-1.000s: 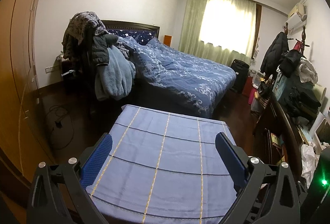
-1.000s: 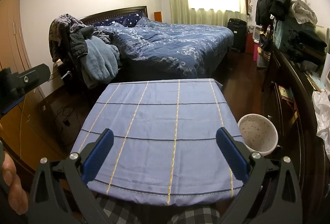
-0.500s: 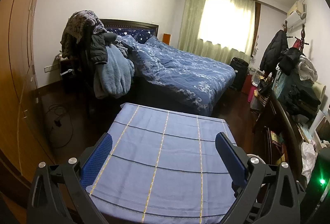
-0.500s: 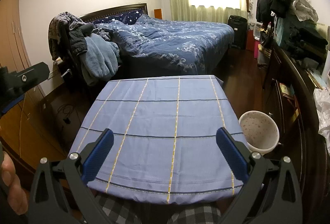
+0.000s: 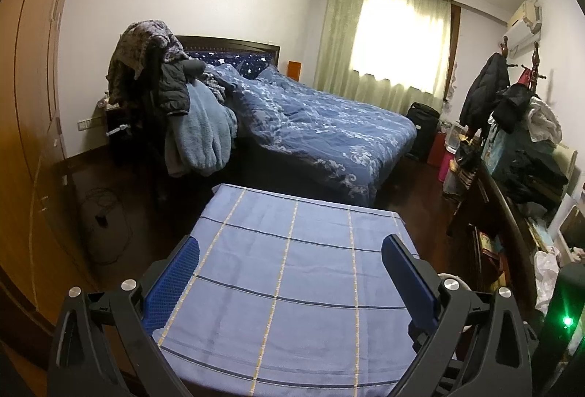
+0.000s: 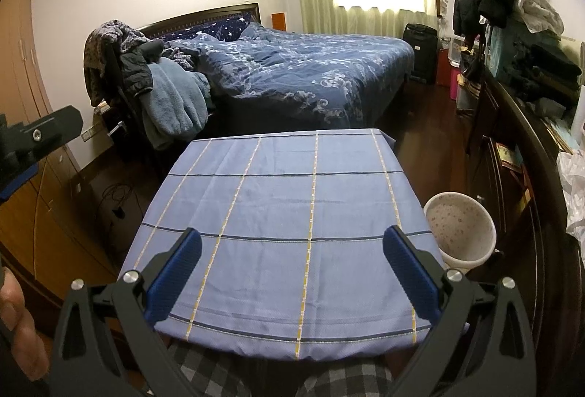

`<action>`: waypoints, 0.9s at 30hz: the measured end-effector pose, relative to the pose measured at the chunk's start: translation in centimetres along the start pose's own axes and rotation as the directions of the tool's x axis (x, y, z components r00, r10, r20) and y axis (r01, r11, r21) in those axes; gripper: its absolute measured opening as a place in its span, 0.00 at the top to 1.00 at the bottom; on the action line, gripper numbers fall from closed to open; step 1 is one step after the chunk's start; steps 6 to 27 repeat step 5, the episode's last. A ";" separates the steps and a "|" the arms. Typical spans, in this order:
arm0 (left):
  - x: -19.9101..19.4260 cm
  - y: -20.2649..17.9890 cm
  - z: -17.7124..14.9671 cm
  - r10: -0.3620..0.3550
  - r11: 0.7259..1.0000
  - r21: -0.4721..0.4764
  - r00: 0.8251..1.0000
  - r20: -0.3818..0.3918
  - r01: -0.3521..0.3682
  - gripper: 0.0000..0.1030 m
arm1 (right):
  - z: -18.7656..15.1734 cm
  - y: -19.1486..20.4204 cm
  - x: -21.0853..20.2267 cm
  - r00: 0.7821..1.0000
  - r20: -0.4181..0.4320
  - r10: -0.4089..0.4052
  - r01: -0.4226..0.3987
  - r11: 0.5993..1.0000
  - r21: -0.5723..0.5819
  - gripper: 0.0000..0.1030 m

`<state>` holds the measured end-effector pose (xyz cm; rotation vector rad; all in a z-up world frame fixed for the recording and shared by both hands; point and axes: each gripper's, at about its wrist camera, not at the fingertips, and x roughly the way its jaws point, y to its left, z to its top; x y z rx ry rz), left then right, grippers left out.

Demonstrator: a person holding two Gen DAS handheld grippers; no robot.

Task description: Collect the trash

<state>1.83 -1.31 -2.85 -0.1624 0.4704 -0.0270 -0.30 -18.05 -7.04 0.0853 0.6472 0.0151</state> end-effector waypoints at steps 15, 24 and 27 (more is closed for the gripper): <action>-0.1 -0.3 -0.1 -0.021 1.000 0.012 1.000 -0.001 0.021 0.04 | 0.0 -0.1 0.0 1.000 0.001 -0.003 0.003 1.000 0.005 0.03; -0.1 -0.3 -0.1 -0.021 1.000 0.012 1.000 -0.001 0.021 0.04 | 0.0 -0.1 0.0 1.000 0.001 -0.003 0.003 1.000 0.005 0.03; -0.1 -0.3 -0.1 -0.021 1.000 0.012 1.000 -0.001 0.021 0.04 | 0.0 -0.1 0.0 1.000 0.001 -0.003 0.003 1.000 0.005 0.03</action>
